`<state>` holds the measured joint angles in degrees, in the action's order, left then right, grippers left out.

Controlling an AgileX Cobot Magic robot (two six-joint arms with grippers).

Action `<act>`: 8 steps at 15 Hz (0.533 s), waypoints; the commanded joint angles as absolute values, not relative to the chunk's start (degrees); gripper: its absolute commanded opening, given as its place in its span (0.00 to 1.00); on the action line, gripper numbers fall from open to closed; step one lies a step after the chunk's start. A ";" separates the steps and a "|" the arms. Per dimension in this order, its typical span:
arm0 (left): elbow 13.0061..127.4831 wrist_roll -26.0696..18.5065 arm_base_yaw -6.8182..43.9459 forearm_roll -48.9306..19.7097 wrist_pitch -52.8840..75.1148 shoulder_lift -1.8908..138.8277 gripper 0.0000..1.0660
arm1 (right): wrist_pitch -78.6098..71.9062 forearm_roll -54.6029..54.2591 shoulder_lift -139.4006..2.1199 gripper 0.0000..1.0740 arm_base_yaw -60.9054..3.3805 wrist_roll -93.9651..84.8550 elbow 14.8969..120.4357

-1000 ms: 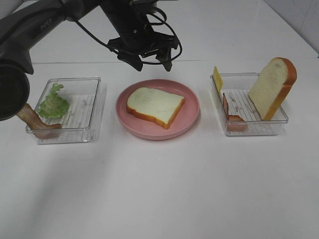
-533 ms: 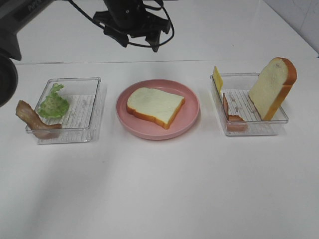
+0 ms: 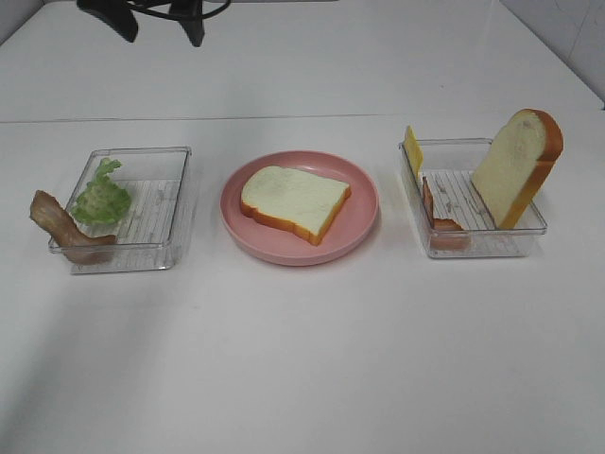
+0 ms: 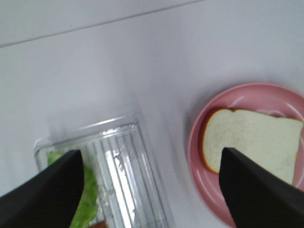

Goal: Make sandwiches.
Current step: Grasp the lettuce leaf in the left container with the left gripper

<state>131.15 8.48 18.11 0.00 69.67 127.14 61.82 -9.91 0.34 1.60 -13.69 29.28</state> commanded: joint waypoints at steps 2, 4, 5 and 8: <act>119.69 9.68 14.38 0.00 73.80 119.92 0.70 | 61.65 -10.03 1.09 0.68 2.01 -13.92 29.11; 114.65 9.57 13.35 0.80 73.80 118.89 0.70 | 61.65 -10.03 1.09 0.68 2.01 -13.92 29.11; 113.27 9.57 13.35 1.89 73.80 118.89 0.70 | 61.65 -10.03 1.09 0.68 2.01 -13.92 29.11; 108.23 9.57 13.41 5.79 73.74 120.84 0.70 | 61.65 -10.03 1.09 0.68 2.01 -13.92 29.11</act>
<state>108.92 9.28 13.29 5.21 70.02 120.66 61.82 -9.91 0.34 1.60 -13.69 29.28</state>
